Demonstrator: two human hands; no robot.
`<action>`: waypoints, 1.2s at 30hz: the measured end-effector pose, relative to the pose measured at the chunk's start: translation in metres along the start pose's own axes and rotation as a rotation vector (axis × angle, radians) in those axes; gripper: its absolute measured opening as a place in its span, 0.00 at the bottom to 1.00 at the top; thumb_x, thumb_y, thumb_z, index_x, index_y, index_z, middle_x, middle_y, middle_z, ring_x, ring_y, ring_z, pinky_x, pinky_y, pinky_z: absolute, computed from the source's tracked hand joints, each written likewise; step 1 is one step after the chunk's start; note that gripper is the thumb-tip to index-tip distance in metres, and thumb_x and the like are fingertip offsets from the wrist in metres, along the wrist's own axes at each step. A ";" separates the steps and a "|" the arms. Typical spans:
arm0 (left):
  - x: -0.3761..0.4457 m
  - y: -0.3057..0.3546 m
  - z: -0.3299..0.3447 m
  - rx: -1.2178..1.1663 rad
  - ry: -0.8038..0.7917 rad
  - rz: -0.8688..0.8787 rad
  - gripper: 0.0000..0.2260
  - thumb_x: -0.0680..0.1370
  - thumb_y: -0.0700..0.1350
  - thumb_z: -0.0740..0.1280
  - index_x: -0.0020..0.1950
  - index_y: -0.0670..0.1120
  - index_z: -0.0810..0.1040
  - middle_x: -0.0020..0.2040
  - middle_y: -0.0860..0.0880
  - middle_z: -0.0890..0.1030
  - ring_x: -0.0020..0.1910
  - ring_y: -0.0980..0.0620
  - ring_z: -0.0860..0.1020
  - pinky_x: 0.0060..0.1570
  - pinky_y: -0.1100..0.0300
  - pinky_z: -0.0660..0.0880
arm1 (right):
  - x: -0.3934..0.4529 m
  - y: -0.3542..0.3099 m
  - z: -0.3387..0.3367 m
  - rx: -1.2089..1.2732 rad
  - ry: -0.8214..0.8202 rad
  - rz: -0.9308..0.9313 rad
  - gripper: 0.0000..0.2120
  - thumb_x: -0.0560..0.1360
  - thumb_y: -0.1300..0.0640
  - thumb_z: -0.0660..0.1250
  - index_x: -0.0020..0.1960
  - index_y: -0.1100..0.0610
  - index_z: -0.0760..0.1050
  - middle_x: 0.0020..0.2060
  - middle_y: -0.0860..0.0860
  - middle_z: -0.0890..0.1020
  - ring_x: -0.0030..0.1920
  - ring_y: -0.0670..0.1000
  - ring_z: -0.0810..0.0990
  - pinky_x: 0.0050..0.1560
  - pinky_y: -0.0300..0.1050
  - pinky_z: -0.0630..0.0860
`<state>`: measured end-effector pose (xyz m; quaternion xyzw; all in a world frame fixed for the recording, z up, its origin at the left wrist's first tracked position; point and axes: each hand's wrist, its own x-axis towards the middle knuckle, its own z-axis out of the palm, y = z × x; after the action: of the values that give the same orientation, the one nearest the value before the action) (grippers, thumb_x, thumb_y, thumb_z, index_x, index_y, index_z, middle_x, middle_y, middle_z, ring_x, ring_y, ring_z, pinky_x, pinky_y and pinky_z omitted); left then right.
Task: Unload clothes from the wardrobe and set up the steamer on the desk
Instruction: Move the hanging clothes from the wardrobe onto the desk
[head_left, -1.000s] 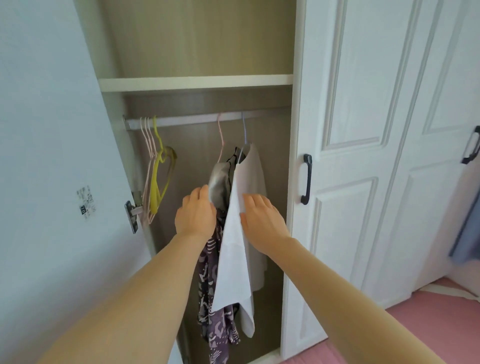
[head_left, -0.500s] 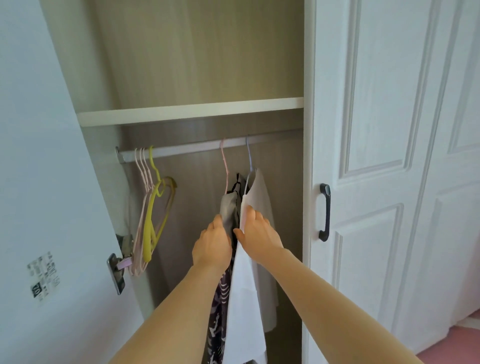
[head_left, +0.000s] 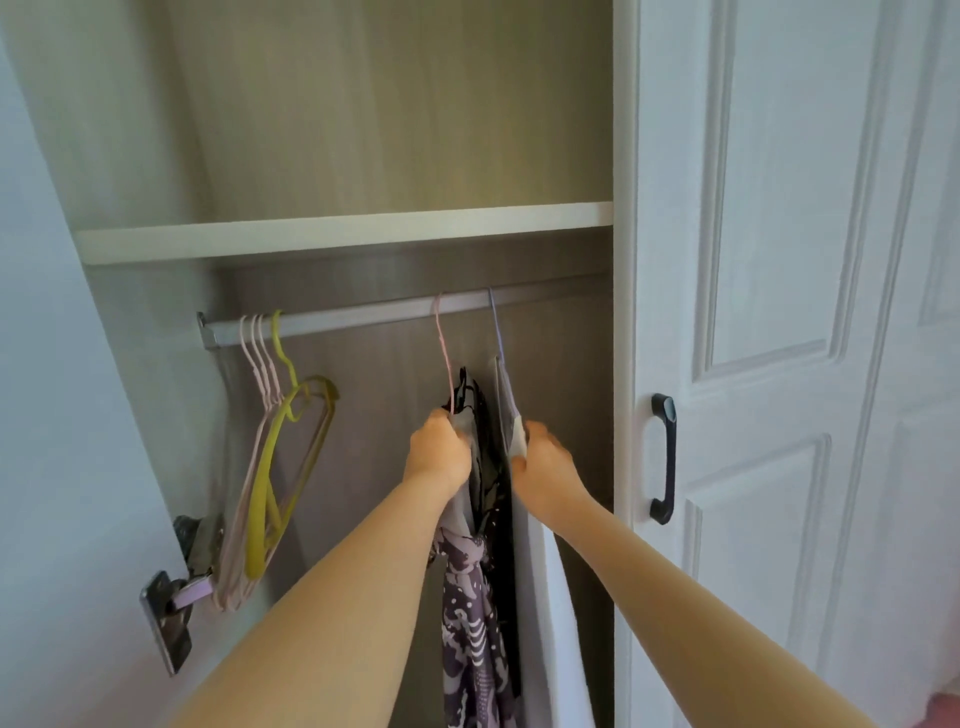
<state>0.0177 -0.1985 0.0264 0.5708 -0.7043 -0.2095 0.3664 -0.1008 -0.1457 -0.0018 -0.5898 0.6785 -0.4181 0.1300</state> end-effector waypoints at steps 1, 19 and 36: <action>0.005 0.002 0.001 -0.047 0.004 -0.027 0.14 0.81 0.39 0.55 0.66 0.40 0.70 0.59 0.39 0.76 0.51 0.41 0.75 0.46 0.54 0.71 | 0.005 -0.002 0.000 0.031 -0.004 0.020 0.20 0.80 0.61 0.58 0.70 0.59 0.61 0.58 0.56 0.74 0.52 0.53 0.76 0.51 0.44 0.76; 0.047 0.036 0.006 -0.749 -0.057 -0.361 0.13 0.76 0.37 0.68 0.61 0.40 0.77 0.51 0.44 0.80 0.51 0.46 0.75 0.54 0.54 0.73 | 0.033 -0.030 -0.008 0.462 -0.030 0.186 0.09 0.81 0.61 0.54 0.60 0.54 0.67 0.44 0.52 0.73 0.39 0.47 0.71 0.35 0.37 0.70; -0.013 0.047 -0.015 -0.718 -0.031 -0.383 0.11 0.79 0.36 0.62 0.58 0.43 0.78 0.39 0.50 0.79 0.43 0.49 0.75 0.48 0.55 0.73 | -0.020 -0.050 -0.029 0.465 0.017 0.089 0.07 0.81 0.59 0.55 0.57 0.55 0.69 0.44 0.54 0.76 0.39 0.48 0.73 0.37 0.40 0.72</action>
<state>-0.0008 -0.1723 0.0657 0.5243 -0.4728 -0.5151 0.4861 -0.0809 -0.1135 0.0458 -0.5099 0.5903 -0.5620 0.2751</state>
